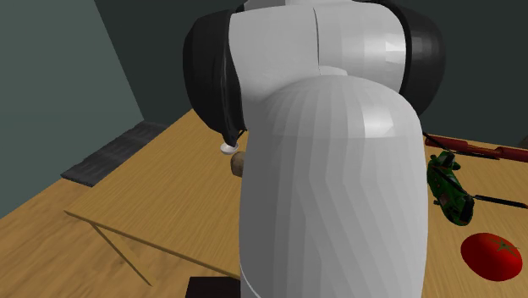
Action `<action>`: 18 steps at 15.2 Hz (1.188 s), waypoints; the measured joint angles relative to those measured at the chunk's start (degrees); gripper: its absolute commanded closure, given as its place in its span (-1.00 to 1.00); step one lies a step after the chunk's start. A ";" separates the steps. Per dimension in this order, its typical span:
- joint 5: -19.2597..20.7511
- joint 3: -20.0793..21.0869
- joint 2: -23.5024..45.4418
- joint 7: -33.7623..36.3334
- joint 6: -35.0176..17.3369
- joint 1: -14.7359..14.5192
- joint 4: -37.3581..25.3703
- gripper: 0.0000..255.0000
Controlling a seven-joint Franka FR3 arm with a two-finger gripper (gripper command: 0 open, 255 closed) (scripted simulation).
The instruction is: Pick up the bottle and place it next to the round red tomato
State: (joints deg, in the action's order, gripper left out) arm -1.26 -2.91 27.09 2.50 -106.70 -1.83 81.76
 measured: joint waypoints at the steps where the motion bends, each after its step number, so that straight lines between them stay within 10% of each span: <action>1: 0.00 0.00 0.00 0.00 -0.01 0.00 -0.01 1.00; 18: 0.05 -0.06 -0.62 -0.01 6.46 0.10 -5.80 1.00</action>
State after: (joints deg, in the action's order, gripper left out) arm -1.21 -2.97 26.47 2.49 -100.24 -1.73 75.95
